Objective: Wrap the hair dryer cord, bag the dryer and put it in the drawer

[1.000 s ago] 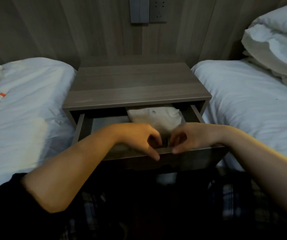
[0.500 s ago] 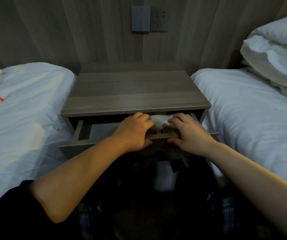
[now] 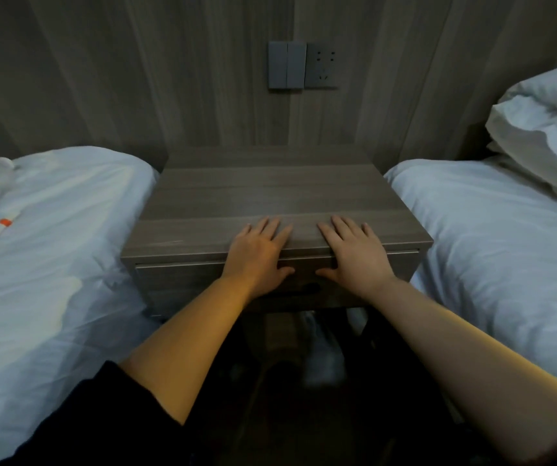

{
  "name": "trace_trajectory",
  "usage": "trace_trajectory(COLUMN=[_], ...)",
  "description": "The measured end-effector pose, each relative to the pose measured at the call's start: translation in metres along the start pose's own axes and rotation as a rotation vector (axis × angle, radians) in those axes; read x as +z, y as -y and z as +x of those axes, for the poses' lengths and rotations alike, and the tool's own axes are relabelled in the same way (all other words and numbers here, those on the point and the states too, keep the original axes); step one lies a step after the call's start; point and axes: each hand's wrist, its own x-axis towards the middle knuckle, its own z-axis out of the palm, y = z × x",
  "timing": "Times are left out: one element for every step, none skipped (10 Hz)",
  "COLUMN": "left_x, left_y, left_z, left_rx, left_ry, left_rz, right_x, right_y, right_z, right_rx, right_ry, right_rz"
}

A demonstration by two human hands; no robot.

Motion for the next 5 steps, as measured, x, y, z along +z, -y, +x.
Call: trace_trajectory(left_x=[0.009, 0.013, 0.014, 0.013, 0.009], left_y=[-0.001, 0.001, -0.002, -0.003, -0.003], left_z=[-0.001, 0.000, -0.001, -0.001, -0.001], left_rx=[-0.001, 0.000, -0.008, -0.020, -0.039], left_ry=[-0.070, -0.103, -0.114, -0.121, -0.066], left_rz=[0.004, -0.003, -0.003, 0.003, 0.010], right_x=[0.007, 0.009, 0.008, 0.008, -0.004], right_y=[0.000, 0.001, 0.002, 0.006, 0.007], right_z=[0.000, 0.002, 0.001, 0.001, -0.001], right_rx=[0.013, 0.010, 0.037, 0.050, 0.062], right_ry=[-0.049, -0.073, -0.060, -0.042, 0.044], right_rz=[-0.013, -0.027, -0.039, -0.002, 0.082])
